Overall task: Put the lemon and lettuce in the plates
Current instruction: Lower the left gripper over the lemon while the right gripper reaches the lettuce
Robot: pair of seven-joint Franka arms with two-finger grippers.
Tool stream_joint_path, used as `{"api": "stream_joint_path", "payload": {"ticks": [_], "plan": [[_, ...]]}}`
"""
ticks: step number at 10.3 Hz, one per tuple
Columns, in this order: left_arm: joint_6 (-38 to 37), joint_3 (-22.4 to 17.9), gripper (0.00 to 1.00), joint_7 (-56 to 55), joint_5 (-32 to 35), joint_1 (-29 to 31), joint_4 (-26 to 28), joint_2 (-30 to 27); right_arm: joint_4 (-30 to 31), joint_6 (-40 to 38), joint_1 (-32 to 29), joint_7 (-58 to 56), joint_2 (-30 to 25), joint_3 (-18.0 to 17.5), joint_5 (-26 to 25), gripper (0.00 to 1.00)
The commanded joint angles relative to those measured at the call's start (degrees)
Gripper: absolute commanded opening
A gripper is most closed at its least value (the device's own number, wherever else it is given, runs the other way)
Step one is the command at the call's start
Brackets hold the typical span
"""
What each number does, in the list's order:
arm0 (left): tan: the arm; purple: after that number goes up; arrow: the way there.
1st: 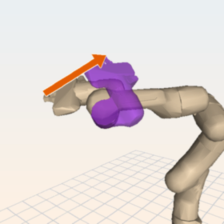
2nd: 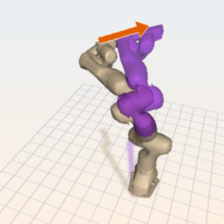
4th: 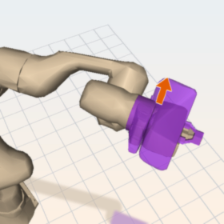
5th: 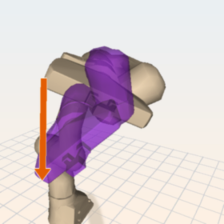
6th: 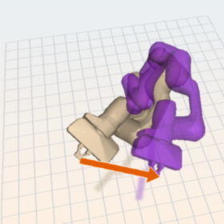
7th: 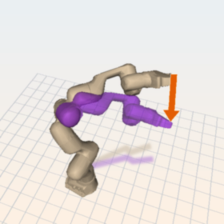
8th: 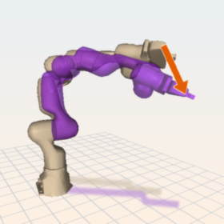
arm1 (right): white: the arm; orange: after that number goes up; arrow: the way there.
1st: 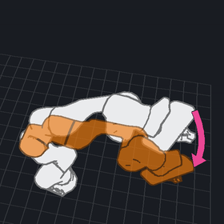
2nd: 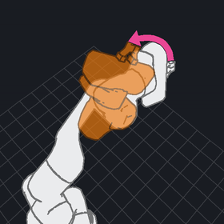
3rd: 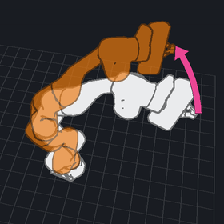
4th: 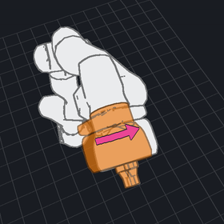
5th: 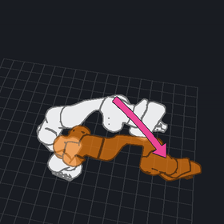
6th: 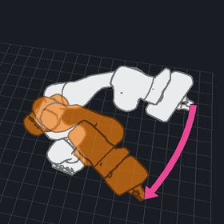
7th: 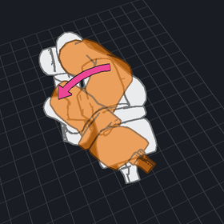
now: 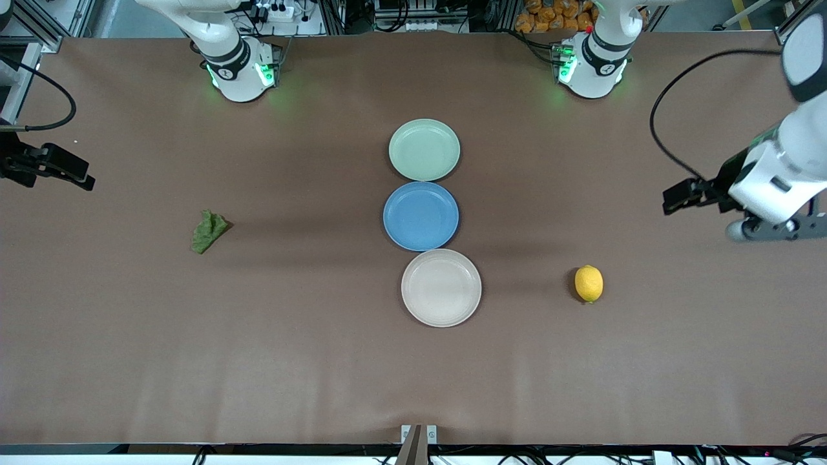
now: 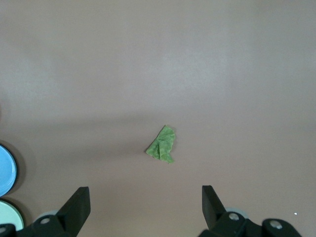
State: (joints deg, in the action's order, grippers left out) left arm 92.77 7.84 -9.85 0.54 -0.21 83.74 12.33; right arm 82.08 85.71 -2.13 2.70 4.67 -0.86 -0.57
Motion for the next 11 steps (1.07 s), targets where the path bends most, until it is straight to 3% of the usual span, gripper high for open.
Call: {"api": "stream_joint_path", "payload": {"ticks": [1, 8, 11], "plan": [[2.94, 0.16, 1.00, 1.41, 0.51, -0.75, -0.42, 5.14, 0.37, -0.99, -0.77, -0.41, -0.45, -0.55, 1.10, 1.00], [14.88, -0.01, 1.00, 0.09, 0.78, -2.16, -0.78, 18.16, 1.07, -1.08, -0.77, -0.85, -0.54, -0.55, 1.10, 1.00], [20.41, -0.10, 1.00, 0.18, 5.25, -3.30, -1.04, 21.33, 4.48, 0.85, -0.94, -0.85, -1.50, -0.64, 1.10, 1.00]]}}
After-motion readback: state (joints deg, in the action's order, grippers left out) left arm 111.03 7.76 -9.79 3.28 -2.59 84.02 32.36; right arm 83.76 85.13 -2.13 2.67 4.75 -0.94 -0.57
